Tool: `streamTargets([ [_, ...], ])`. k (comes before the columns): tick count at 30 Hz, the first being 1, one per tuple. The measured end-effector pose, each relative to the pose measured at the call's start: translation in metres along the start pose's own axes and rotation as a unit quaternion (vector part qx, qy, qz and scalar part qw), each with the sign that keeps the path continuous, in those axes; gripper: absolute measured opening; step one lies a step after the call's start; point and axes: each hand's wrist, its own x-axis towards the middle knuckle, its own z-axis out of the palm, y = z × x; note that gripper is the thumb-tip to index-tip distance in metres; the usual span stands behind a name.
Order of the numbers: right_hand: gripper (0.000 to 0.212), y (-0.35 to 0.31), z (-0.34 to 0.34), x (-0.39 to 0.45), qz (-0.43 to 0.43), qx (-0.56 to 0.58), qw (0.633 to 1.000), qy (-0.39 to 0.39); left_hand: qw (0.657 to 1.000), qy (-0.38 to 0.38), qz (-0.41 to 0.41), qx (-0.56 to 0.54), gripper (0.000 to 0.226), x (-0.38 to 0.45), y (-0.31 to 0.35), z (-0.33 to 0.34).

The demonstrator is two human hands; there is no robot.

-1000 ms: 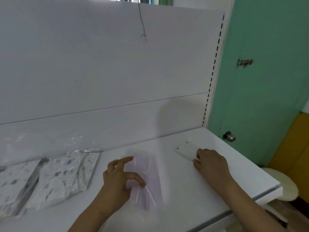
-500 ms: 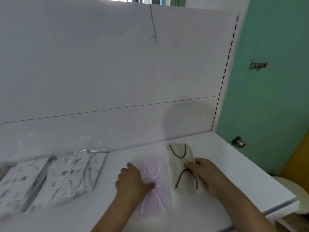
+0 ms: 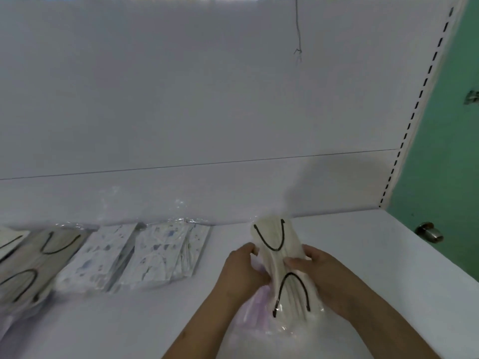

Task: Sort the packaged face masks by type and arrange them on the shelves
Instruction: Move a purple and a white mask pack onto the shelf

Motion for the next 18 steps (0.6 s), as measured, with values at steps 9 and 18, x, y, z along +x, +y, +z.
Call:
streamTargets([
  [9, 0.029, -0.021, 0.042, 0.006, -0.084, 0.086, 0.991, -0.050, 0.978, -0.008, -0.073, -0.197, 0.033, -0.035, -0.017, -0.067],
  [18, 0.023, -0.051, 0.199, 0.019, -0.084, 0.050, 0.980, -0.172, 0.966, 0.188, -0.096, -0.148, 0.030, -0.112, -0.072, -0.206],
])
